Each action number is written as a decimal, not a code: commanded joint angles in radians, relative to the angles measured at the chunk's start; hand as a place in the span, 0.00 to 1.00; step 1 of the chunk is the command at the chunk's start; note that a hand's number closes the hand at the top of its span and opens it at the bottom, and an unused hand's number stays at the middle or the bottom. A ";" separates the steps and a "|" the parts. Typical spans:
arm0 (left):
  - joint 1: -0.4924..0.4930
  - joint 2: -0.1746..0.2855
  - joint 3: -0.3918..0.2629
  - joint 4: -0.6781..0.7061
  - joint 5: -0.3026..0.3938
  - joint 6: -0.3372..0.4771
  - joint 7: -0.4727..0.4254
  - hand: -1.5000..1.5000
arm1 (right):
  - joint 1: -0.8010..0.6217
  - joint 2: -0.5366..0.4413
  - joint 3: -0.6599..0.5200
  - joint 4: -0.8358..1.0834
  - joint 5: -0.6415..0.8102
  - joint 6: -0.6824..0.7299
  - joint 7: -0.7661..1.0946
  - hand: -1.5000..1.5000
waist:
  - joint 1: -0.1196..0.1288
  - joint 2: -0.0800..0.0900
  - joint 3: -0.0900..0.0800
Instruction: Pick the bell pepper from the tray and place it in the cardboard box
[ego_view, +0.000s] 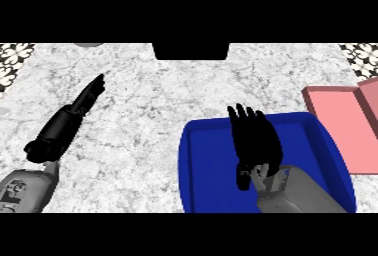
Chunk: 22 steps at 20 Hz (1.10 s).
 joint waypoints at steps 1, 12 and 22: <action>0.018 -0.014 -0.007 -0.042 -0.015 -0.007 0.024 0.50 | -0.069 0.053 -0.063 0.040 0.018 0.095 0.126 0.00 | 0.002 -0.001 0.000; -0.052 -0.066 0.025 0.030 -0.048 -0.016 0.030 0.50 | 0.032 0.057 -0.056 0.228 0.210 -0.018 -0.060 0.00 | -0.005 0.002 0.000; 0.061 -0.067 0.085 -0.070 -0.078 -0.096 0.015 0.50 | 0.119 0.088 -0.157 0.155 0.272 0.038 -0.168 0.00 | -0.003 0.000 0.000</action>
